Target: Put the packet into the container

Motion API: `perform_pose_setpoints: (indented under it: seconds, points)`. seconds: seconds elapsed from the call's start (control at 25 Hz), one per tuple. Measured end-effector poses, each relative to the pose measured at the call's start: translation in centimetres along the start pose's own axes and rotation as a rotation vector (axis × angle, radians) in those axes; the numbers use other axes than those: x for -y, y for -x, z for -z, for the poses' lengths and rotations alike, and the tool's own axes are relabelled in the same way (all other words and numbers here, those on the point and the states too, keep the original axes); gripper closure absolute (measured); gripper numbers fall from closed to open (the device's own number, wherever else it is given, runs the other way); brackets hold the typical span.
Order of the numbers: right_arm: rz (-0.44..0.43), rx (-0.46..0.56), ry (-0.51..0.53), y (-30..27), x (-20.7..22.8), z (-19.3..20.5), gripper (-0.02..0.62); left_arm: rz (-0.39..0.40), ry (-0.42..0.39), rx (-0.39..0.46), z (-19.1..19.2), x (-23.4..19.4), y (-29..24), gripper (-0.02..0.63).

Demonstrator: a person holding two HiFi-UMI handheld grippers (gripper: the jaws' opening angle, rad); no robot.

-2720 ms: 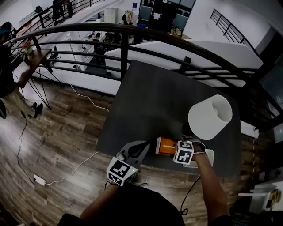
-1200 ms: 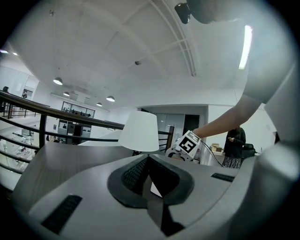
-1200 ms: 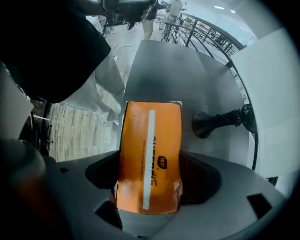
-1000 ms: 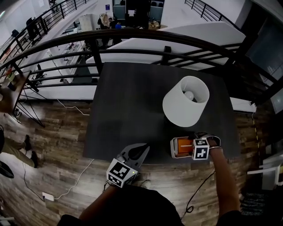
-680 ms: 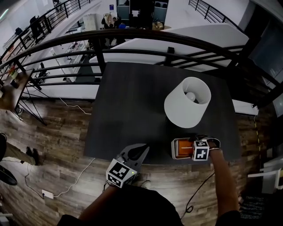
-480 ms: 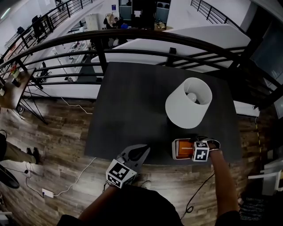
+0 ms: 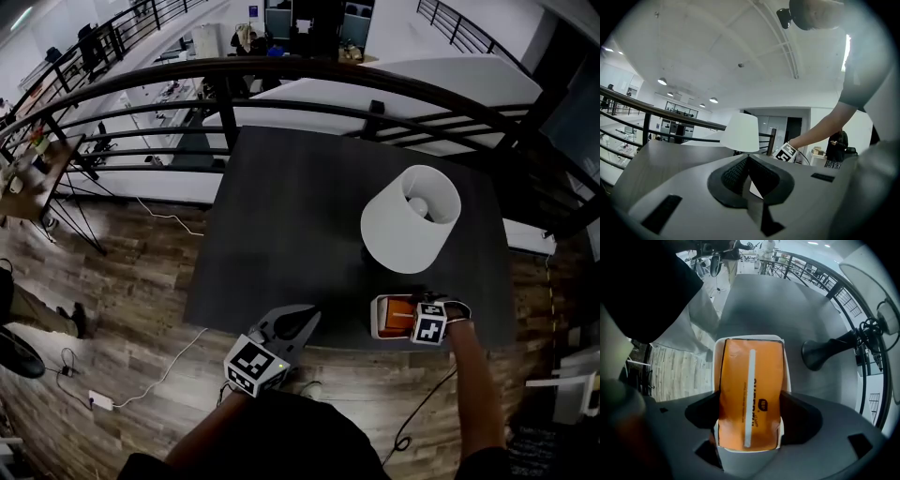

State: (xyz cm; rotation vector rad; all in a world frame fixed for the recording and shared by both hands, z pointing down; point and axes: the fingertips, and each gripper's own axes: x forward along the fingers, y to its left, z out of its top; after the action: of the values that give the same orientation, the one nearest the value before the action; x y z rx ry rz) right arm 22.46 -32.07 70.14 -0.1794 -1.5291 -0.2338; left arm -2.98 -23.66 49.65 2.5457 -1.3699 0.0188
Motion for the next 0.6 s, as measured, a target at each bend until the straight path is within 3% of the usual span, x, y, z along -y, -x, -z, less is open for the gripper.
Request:
perform_pose_setpoints:
  seconds: [0.36,0.6]
  points:
    - [-0.024,-0.014,-0.115,-0.33,0.6,0.47,0.195,-0.011,0.016,-0.002,0.26,-0.66,0.48,0.598]
    - [-0.012,0.04,-0.18,0.6,0.92,-0.24,0.163,0.005,0.031,-0.002,0.15,-0.74,0.29,0.598]
